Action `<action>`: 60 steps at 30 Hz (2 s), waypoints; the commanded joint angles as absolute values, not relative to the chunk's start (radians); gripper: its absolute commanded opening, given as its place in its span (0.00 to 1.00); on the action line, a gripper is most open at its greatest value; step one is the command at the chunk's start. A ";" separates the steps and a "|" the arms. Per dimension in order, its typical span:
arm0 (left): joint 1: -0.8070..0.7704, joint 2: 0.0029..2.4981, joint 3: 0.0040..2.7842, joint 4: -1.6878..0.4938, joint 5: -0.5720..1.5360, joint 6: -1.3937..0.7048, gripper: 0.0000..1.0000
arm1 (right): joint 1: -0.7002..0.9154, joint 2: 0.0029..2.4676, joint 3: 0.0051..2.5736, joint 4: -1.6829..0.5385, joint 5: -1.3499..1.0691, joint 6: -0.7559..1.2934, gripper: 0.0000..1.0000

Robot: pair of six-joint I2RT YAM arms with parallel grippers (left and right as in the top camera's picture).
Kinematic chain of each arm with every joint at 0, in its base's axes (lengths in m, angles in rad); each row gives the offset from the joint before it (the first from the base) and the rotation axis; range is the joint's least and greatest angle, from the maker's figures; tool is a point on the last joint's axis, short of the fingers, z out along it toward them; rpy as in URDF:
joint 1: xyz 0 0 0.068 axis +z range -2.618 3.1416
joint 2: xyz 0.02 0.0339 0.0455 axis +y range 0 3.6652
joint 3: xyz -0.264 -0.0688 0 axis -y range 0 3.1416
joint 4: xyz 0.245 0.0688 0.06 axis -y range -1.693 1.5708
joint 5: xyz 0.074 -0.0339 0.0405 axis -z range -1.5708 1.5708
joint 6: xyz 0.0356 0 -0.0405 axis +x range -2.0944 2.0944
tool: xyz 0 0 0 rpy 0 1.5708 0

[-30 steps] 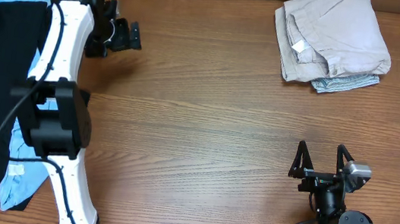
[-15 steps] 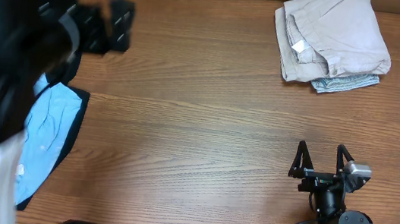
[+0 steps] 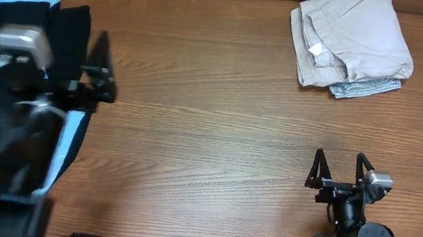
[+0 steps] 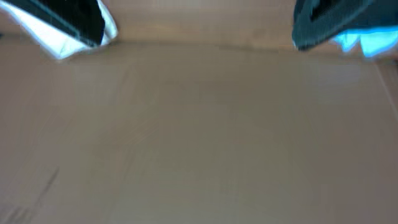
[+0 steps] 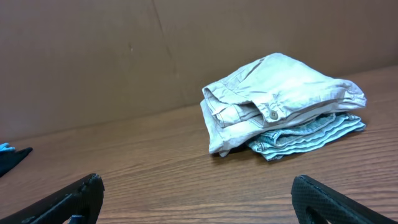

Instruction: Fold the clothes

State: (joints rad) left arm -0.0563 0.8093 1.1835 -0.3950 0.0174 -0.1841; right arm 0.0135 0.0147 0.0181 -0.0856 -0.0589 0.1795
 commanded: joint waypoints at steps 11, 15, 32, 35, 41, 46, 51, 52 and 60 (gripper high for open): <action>-0.045 0.587 0.456 0.074 0.040 -0.179 1.00 | 0.010 0.003 0.008 -0.079 -0.046 0.180 1.00; -0.045 0.440 0.351 0.080 0.022 -0.153 1.00 | 0.010 0.003 0.008 -0.079 -0.046 0.180 1.00; -0.031 0.051 0.070 0.122 0.016 -0.157 1.00 | 0.010 0.003 0.008 -0.079 -0.046 0.180 1.00; -0.018 0.001 0.024 0.129 0.020 -0.158 1.00 | 0.010 0.003 0.008 -0.079 -0.046 0.180 1.00; -0.013 0.003 0.004 0.068 0.022 -0.157 1.00 | 0.010 0.003 0.008 -0.079 -0.046 0.180 1.00; -0.013 0.005 0.005 -0.079 0.019 -0.146 1.00 | 0.010 0.003 0.008 -0.079 -0.046 0.180 1.00; -0.013 0.006 0.005 -0.077 0.019 -0.146 1.00 | 0.010 0.003 0.008 -0.079 -0.046 0.180 1.00; -0.013 0.006 0.005 -0.077 0.019 -0.146 1.00 | 0.010 0.003 0.008 -0.079 -0.046 0.180 1.00; -0.038 0.006 0.005 -0.077 0.019 -0.146 1.00 | 0.010 0.003 0.008 -0.080 -0.046 0.180 1.00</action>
State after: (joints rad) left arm -0.0277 0.0154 0.0086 -0.0753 0.0250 -0.1726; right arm 0.0135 0.0147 0.0181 -0.0860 -0.0589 0.1795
